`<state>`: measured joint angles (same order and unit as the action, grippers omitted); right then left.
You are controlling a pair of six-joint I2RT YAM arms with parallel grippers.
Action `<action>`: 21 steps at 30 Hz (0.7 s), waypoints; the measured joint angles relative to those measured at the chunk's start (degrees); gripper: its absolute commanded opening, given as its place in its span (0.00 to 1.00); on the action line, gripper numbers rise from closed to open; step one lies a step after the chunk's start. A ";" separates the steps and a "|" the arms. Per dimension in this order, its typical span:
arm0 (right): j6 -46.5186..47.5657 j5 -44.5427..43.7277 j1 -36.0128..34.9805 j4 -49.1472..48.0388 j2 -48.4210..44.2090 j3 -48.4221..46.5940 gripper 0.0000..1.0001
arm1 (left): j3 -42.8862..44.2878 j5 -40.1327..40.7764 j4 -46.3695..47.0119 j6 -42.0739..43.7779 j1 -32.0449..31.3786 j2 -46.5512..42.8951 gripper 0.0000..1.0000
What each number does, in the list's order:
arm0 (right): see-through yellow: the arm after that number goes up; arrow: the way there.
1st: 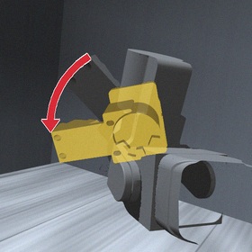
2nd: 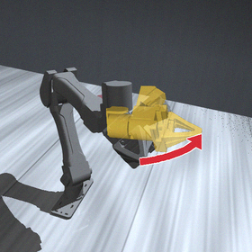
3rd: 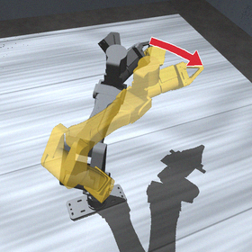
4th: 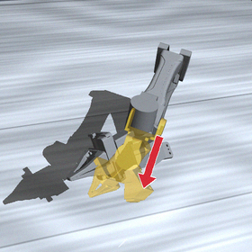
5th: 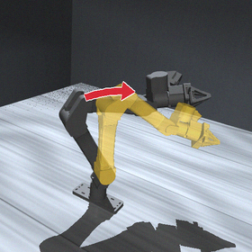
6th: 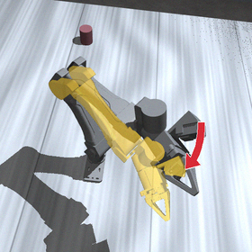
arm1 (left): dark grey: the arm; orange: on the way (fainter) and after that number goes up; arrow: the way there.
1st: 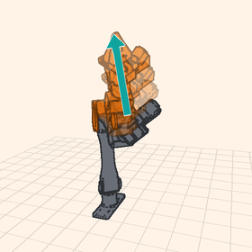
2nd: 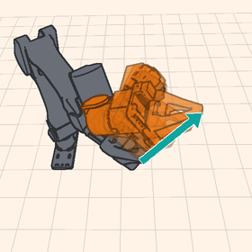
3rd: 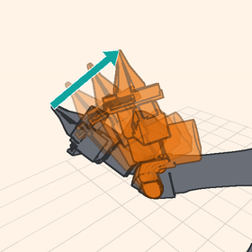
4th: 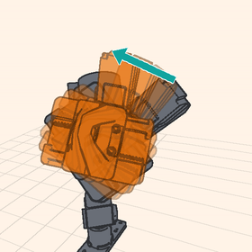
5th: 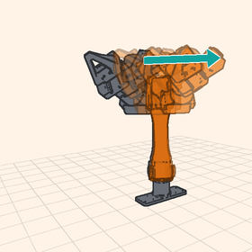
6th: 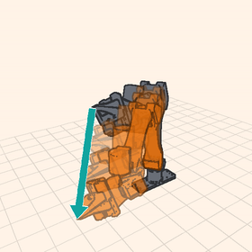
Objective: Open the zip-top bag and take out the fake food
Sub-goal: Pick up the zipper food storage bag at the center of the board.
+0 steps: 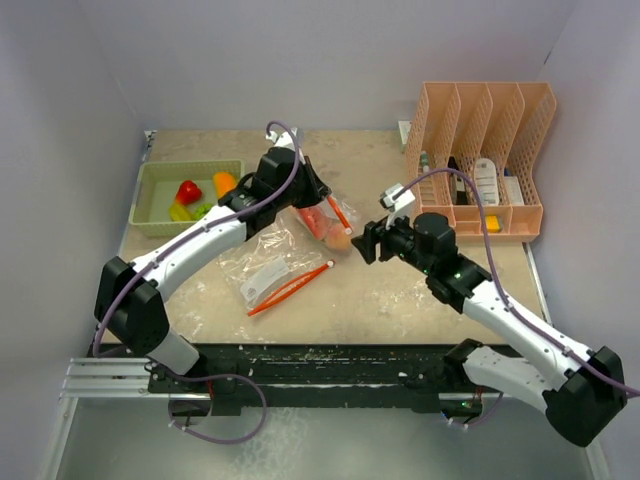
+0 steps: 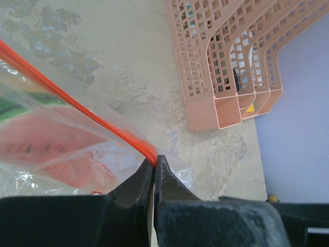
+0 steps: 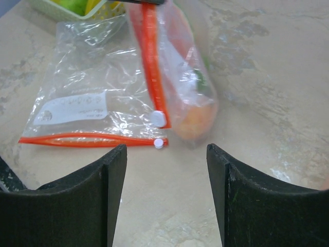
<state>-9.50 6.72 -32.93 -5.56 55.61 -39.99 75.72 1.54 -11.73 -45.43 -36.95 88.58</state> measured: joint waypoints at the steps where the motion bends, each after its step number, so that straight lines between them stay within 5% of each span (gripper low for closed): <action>1: 0.55 -1.49 -1.55 0.33 0.28 -0.39 0.66 | 0.17 0.24 -0.39 0.00 0.00 0.31 0.00; 10: 3.87 -14.34 -14.78 2.51 3.74 -4.90 0.57 | 2.08 1.64 -2.75 -0.07 0.00 1.01 0.00; 21: 4.57 -24.06 -15.02 2.27 11.69 -7.32 0.38 | 2.08 1.62 -3.76 -0.46 0.00 -0.24 0.02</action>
<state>-4.93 -17.34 -47.94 -3.29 67.31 -47.31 77.80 3.16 -15.49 -45.89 -36.95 88.33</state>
